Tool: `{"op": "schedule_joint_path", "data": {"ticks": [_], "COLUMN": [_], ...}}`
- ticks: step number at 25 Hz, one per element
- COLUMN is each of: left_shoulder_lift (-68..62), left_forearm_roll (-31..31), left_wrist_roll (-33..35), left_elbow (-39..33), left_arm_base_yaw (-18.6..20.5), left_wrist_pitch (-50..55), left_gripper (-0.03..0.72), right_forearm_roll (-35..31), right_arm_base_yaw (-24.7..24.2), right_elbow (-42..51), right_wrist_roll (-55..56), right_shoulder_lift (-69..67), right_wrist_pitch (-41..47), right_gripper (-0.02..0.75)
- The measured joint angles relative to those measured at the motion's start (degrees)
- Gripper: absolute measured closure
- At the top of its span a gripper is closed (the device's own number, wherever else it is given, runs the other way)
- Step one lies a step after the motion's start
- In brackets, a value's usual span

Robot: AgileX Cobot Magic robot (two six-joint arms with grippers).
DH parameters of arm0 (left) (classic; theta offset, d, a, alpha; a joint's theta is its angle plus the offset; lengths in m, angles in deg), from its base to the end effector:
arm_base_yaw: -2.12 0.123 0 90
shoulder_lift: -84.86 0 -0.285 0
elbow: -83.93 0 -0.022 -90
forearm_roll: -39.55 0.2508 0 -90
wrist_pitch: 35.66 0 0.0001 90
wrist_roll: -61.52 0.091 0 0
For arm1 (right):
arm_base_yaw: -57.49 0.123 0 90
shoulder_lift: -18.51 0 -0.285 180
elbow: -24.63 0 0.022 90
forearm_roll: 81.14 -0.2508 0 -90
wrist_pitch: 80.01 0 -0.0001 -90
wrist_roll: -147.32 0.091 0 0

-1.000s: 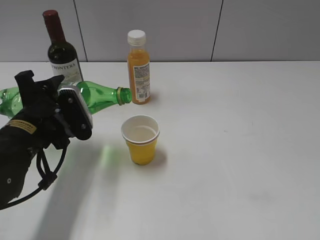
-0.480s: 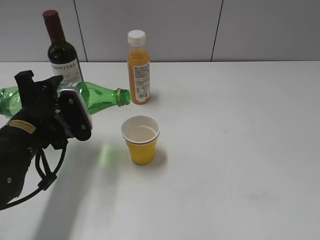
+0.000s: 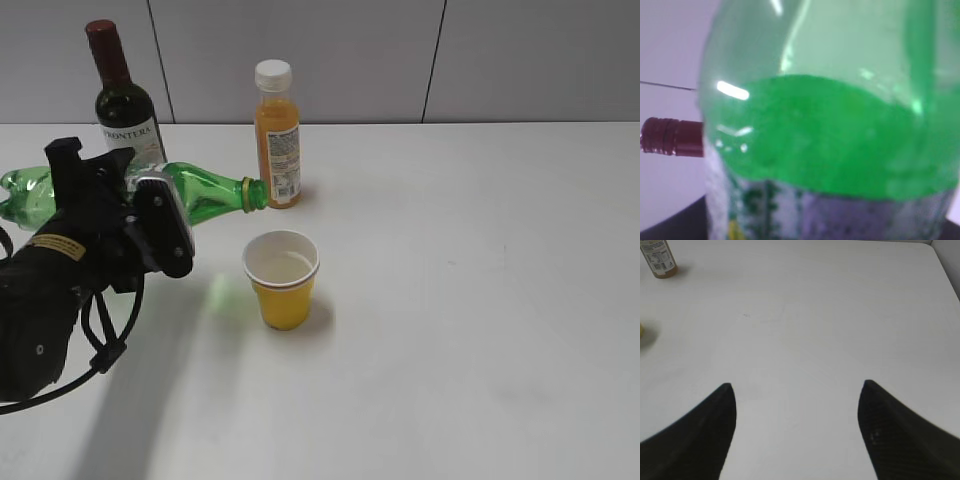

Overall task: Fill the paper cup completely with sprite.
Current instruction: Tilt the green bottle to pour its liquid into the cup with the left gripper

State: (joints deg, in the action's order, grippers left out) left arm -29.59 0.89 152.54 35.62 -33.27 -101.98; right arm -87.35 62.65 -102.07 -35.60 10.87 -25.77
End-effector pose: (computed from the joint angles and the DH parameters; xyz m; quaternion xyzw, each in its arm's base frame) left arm 0.2635 -0.1234 0.1337 0.4924 0.5860 0.4150 0.4919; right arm 0.0074 0.0087 0.2635 -0.0562 0.8411 0.0645 0.5340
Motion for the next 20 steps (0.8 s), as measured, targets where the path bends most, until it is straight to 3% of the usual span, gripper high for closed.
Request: {"op": "schedule_joint_path", "data": {"ticks": [20], "left_shoulder_lift": [-3.5], "left_forearm_roll": [2.0], "left_wrist_roll": [5.5], "left_elbow": [0.3], "left_arm_base_yaw": [0.0], "left_wrist_pitch": [0.0], "left_gripper": [0.223], "right_forearm_roll": [0.0], "right_arm_base_yaw": [0.0], "right_elbow": [0.0], "right_wrist_roll": [0.0], "right_shoulder_lift": [0.0], "right_wrist_pitch": [0.0], "right_gripper": [0.153]}}
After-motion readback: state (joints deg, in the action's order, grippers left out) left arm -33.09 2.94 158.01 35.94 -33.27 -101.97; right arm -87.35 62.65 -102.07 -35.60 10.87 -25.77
